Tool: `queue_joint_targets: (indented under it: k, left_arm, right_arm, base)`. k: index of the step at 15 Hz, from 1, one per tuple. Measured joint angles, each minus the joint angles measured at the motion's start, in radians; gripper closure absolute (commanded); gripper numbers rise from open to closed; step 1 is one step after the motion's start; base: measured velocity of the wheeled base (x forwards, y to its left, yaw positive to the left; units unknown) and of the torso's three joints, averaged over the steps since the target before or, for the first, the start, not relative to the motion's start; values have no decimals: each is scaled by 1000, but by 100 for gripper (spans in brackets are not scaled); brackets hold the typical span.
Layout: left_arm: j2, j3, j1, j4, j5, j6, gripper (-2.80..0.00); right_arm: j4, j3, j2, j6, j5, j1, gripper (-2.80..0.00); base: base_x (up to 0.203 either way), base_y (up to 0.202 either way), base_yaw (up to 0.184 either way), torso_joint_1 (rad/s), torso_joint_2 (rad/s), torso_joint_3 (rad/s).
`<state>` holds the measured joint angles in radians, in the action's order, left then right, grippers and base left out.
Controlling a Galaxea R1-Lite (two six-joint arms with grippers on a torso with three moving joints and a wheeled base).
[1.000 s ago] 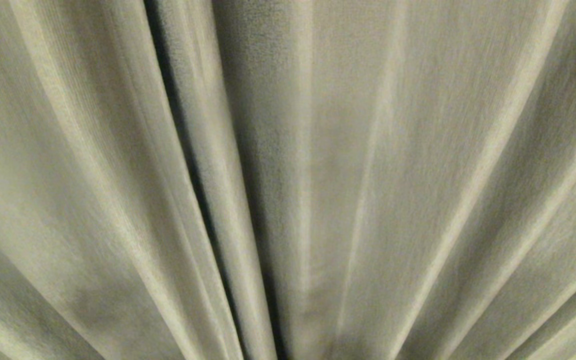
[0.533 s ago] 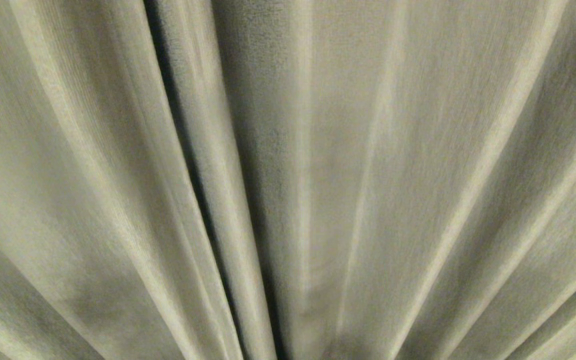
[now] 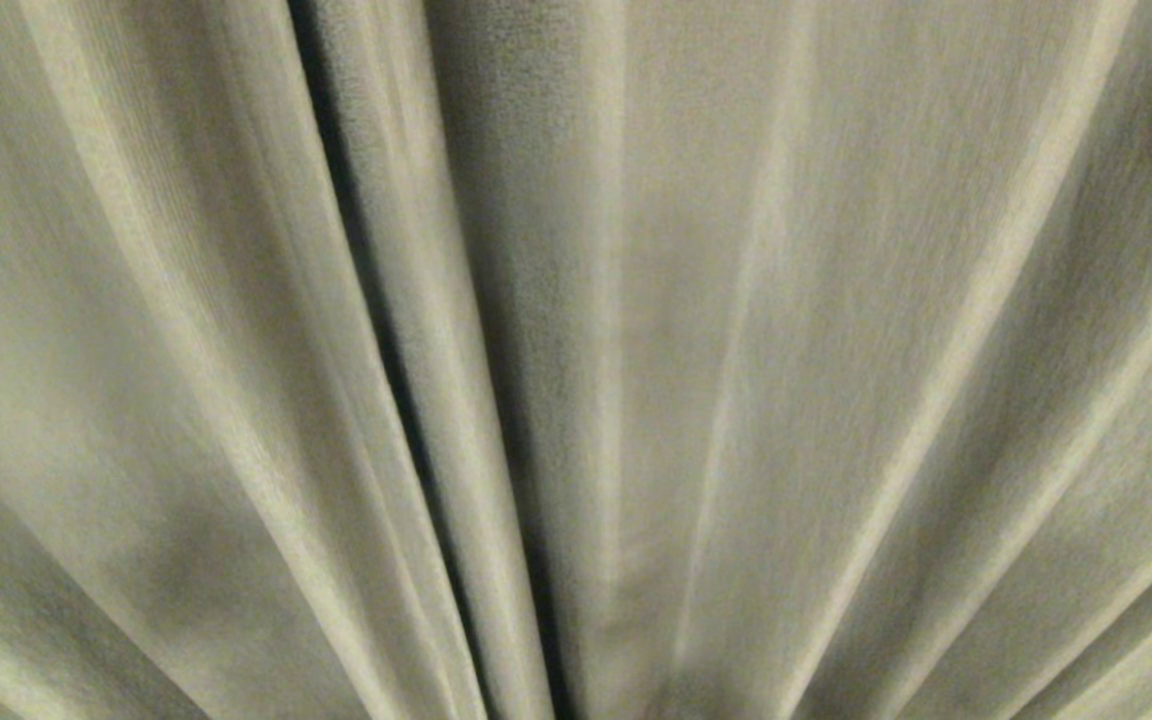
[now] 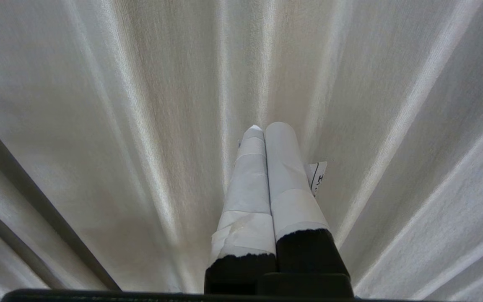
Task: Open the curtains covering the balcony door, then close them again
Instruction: Pull the outer curtains open on both sides
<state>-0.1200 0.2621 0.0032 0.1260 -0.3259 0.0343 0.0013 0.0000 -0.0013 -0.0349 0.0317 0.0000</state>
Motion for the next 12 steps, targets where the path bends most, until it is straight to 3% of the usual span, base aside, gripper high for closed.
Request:
queue_joint_targets:
  k: [5, 8, 11, 12]
  left_arm:
    - [-240, 209, 0, 13, -168, 31, 0]
    - [-387, 333, -21, 18, -219, 64, 0]
    - [-505, 416, -100, 21, -233, 81, 0]
    - [-544, 434, -131, 33, -232, 81, -280]
  right_arm:
    - [0, 0, 0, 0, 0, 0, 0]
    - [-1, 0, 0, 0, 0, 0, 0]
    - [0, 0, 0, 0, 0, 0, 0]
    - [0, 0, 0, 0, 0, 0, 0]
  base:
    - [0, 0, 0, 0, 0, 0]
    - [0, 0, 0, 0, 0, 0]
    - [0, 0, 0, 0, 0, 0]
    - [0, 0, 0, 0, 0, 0]
